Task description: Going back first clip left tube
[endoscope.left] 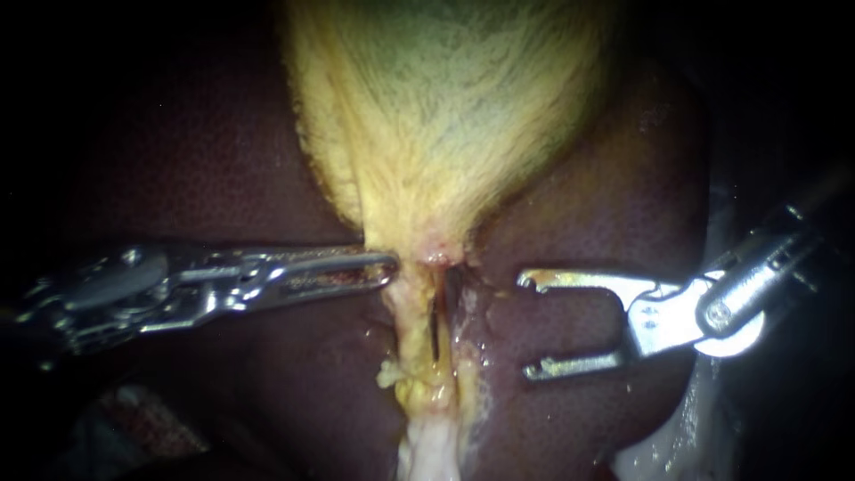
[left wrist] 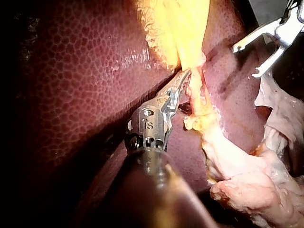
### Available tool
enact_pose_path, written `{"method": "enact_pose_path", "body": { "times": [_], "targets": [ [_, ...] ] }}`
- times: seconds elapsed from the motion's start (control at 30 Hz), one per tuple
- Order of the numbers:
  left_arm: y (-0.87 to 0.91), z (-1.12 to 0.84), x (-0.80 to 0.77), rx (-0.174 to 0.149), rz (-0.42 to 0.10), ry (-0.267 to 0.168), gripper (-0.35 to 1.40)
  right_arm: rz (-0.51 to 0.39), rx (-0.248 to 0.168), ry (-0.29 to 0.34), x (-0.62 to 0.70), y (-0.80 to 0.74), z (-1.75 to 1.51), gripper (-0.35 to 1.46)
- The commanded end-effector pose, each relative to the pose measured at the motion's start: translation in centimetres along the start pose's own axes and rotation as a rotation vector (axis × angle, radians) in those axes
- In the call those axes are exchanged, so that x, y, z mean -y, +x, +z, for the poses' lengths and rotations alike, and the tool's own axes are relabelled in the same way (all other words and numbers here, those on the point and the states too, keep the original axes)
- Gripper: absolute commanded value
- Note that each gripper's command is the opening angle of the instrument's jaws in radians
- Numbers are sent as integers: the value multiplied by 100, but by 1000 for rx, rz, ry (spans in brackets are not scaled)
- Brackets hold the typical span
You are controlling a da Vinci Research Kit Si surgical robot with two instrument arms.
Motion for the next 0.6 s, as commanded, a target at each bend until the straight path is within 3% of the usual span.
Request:
{"method": "enact_pose_path", "body": {
  "times": [0.03, 0.6],
  "targets": [
    [1, 0, 1, -1, 0, 2, -35, 1, 1, 0, 0, 0, 0, 60],
    [2, 2, 1, -1, 1, 4, -35, 4, -2, -5, -2, 1, -2, 60]
  ]
}}
